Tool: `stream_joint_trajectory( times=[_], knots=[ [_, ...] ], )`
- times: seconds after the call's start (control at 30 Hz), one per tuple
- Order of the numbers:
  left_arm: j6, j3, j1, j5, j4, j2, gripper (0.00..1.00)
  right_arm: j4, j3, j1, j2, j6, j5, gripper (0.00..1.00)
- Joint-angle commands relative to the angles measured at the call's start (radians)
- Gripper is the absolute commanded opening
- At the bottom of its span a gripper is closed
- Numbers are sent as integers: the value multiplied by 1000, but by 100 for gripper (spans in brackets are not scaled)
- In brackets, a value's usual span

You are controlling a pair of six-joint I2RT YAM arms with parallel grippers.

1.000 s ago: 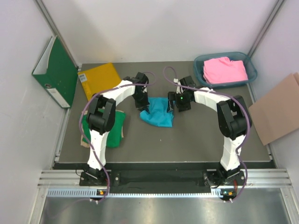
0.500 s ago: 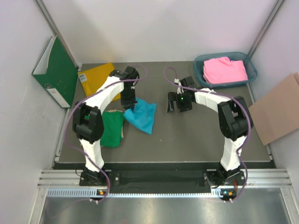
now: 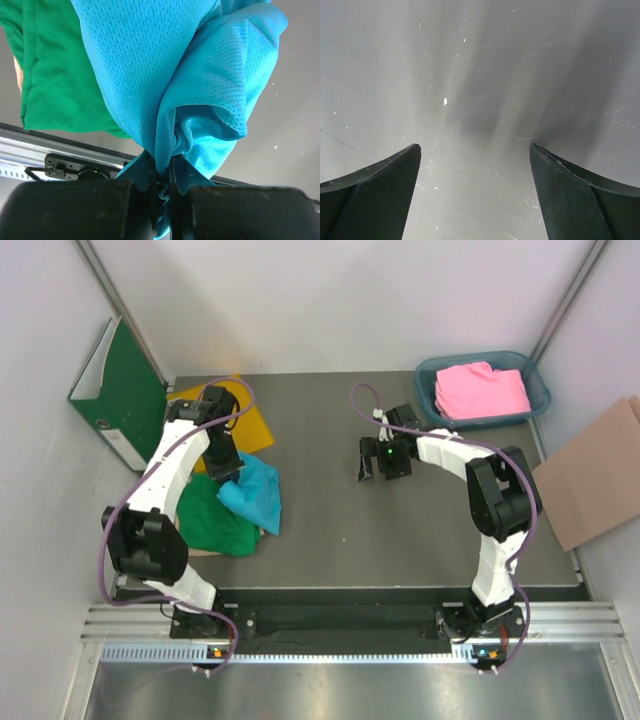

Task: Fold and stack the t-shirts
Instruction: Put the neatly folded tshirt into the corner of the board with the left arm

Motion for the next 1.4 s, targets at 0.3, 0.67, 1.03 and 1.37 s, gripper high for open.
stream_joint_trajectory(
  times=[0.3,0.67,1.03,1.37],
  knots=[
    [23,-74,158,-66,-81,-170,0,-41,26,-10,50,-20,-20,90],
    [53,-285,305,19,12,-107,0,-37,18,-11,52,-17,-32,90],
    [82,-303,385,-93,74,3,1,-37,20,-10,53,-17,-35,91],
    [118,-186,393,-164,95,120,14,-46,28,-10,63,-22,-38,91]
  ],
)
